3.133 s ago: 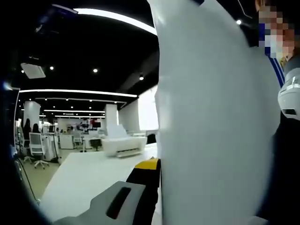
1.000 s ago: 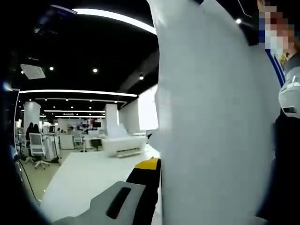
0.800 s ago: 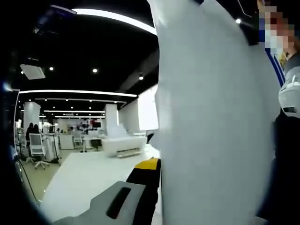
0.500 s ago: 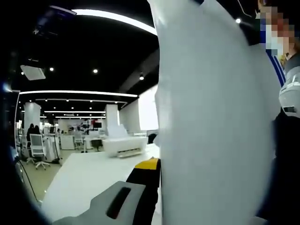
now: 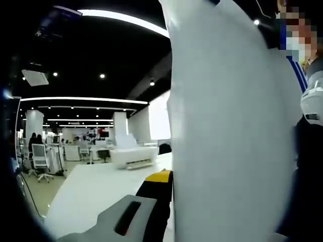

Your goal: Organize the stack of printing papers by aligning and flattening the scattered papers on the table

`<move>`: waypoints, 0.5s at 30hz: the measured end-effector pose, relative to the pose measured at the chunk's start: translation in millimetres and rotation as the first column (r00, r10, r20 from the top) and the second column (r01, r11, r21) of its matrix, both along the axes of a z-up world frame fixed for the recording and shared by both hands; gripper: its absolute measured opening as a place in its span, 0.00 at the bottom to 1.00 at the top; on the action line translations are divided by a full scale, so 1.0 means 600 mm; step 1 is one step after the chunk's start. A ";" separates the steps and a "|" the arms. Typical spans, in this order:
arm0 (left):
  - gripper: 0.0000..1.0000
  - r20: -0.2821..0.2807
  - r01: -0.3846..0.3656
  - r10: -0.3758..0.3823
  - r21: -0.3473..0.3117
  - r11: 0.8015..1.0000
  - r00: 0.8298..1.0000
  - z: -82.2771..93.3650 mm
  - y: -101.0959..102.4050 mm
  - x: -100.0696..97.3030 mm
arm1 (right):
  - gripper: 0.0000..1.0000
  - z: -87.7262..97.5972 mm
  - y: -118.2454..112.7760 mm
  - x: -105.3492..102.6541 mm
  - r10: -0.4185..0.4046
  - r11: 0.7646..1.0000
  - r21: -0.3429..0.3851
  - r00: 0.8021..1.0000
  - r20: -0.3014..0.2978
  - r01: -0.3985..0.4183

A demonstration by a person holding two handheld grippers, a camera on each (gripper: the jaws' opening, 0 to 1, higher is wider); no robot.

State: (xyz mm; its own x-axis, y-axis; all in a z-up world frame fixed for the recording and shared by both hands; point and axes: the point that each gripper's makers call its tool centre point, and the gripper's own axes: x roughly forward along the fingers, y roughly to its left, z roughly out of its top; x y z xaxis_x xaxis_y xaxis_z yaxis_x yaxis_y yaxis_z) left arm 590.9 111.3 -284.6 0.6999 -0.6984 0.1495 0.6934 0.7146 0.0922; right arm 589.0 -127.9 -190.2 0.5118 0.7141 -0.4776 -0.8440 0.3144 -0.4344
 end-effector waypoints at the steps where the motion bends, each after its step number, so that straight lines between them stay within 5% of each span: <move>1: 0.06 0.000 0.000 0.000 -0.001 1.000 1.000 0.000 0.000 0.000 | 0.00 -0.002 0.003 -0.001 0.006 1.000 -0.003 1.000 0.000 -0.006; 15: 0.06 -0.002 0.003 -0.003 0.001 1.000 1.000 -0.001 -0.002 -0.001 | 0.00 -0.037 0.054 -0.021 0.110 0.992 -0.056 0.993 -0.049 -0.112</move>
State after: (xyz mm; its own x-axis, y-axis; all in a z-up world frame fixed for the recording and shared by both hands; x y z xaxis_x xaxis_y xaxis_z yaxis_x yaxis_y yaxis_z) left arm 590.0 110.1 -285.0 0.6979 -0.7009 0.1473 0.6961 0.7122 0.0911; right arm 576.3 -95.3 -212.5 0.4075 0.7353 -0.5416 -0.8918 0.1926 -0.4095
